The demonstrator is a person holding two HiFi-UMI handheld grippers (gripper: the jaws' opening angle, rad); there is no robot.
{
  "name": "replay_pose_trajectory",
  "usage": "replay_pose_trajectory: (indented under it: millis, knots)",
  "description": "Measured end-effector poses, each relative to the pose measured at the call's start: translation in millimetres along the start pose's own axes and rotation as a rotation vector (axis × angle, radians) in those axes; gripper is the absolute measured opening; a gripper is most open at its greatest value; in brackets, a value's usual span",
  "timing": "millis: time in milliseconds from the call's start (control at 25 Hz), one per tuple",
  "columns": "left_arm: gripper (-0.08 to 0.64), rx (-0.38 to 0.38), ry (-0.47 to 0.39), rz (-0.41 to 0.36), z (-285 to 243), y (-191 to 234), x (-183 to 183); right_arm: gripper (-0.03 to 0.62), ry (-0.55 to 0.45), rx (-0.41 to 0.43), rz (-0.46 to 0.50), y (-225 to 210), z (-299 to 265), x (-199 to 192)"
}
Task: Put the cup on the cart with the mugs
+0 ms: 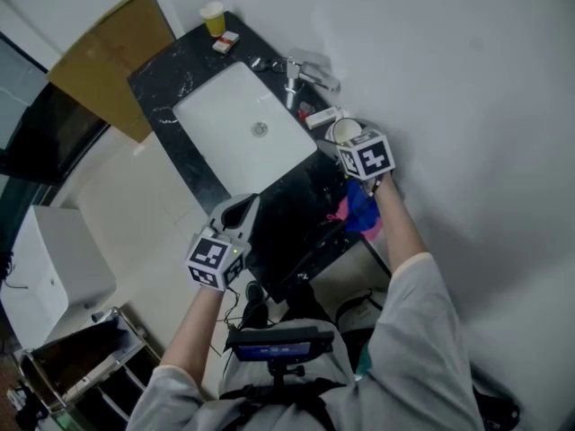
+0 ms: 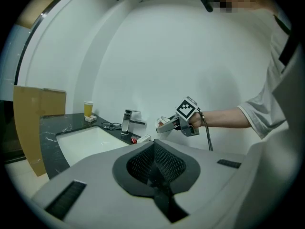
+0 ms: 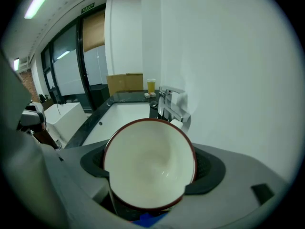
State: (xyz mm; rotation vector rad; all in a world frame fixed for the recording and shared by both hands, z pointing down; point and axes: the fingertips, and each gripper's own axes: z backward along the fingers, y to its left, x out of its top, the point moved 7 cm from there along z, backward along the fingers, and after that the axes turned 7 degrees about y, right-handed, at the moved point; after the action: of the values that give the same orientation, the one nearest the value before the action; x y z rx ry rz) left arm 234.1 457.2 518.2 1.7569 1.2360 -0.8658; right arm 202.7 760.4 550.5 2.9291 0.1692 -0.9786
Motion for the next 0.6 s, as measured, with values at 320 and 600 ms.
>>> replay_pose_trajectory:
  millis: [320,600]
  knots:
    - [0.000,-0.004,-0.019,-0.048,44,-3,7,0.434,-0.153,0.003,-0.023,60,82,-7]
    - [0.000,-0.013,-0.038,-0.081,89,-7,1,0.434,-0.262,-0.021,-0.081,111,135,-35]
